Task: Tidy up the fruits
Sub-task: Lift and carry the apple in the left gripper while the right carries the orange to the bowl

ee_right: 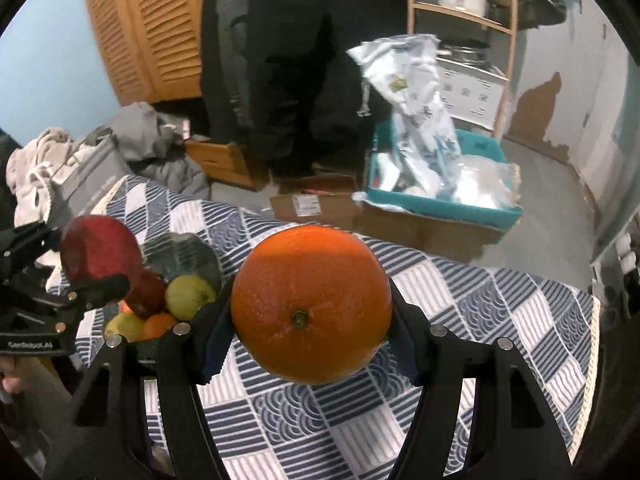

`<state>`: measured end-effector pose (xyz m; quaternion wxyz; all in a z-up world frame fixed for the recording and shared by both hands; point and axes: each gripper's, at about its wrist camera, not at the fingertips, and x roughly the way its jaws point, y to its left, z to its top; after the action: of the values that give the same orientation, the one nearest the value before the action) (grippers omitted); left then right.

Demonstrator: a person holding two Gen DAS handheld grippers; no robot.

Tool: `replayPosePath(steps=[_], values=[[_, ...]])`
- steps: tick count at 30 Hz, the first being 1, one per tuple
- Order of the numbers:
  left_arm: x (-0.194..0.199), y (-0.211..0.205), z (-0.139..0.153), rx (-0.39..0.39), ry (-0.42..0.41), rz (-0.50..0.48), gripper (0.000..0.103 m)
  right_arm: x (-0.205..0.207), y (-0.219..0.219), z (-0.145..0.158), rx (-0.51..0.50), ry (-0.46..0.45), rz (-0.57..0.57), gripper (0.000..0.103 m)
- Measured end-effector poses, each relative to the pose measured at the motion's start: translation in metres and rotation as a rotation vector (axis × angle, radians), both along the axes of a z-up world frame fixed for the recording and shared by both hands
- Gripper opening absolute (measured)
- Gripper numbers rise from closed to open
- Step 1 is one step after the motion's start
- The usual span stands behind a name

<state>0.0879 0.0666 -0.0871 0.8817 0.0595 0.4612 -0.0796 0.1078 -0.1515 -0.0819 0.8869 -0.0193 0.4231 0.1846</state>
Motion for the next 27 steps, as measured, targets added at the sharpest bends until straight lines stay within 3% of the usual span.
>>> replayPosePath(steps=[14,27], values=[[0.019,0.06,-0.038,-0.01,0.052,0.104,0.077,0.015,0.068,-0.022,-0.012,0.044,0.105,0.067],[0.046,0.096,-0.085,-0.089,0.17,0.188,0.077,0.03,0.105,-0.051,-0.024,0.1,0.154,0.067]])
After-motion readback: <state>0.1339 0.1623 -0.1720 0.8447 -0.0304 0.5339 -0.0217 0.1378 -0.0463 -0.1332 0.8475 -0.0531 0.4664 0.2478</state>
